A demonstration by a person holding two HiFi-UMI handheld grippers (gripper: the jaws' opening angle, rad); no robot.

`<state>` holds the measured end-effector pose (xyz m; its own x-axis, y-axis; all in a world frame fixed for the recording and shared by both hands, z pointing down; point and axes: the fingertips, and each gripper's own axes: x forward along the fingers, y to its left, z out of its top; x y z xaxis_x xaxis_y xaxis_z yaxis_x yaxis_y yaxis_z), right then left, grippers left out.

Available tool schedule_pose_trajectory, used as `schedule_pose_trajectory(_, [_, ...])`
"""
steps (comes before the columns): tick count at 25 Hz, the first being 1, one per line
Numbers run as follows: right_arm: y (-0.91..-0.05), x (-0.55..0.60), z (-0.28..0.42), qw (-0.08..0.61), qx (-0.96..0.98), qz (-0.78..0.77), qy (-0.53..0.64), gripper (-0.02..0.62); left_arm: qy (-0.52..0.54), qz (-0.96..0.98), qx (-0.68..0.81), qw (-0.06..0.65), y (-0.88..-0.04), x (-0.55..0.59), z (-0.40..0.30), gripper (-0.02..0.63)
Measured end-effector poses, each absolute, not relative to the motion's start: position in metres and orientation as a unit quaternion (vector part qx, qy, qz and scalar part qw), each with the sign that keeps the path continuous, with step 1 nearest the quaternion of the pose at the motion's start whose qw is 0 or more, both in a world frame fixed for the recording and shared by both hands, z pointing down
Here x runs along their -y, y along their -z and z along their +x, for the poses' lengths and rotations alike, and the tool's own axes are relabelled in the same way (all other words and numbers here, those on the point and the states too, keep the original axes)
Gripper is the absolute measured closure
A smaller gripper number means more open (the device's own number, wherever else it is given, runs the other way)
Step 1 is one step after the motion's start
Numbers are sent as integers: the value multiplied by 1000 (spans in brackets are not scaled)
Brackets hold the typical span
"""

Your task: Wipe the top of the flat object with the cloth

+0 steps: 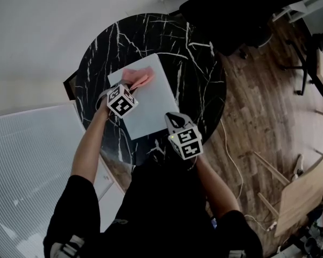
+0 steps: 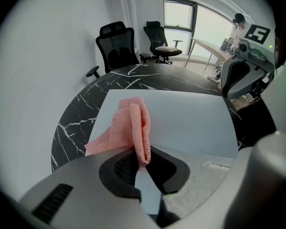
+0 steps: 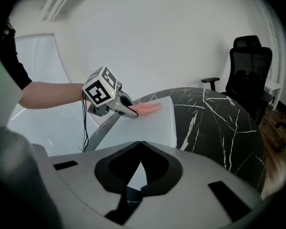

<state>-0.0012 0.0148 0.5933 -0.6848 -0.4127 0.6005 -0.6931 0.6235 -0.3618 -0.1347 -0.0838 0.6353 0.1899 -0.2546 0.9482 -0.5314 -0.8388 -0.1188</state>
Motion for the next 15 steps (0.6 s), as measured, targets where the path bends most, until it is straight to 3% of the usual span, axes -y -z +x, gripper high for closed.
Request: schedule_pose_trajectory(15, [-589, -15, -6, 235, 879, 301, -284, 600, -583, 771, 222, 128, -636, 32, -108, 586])
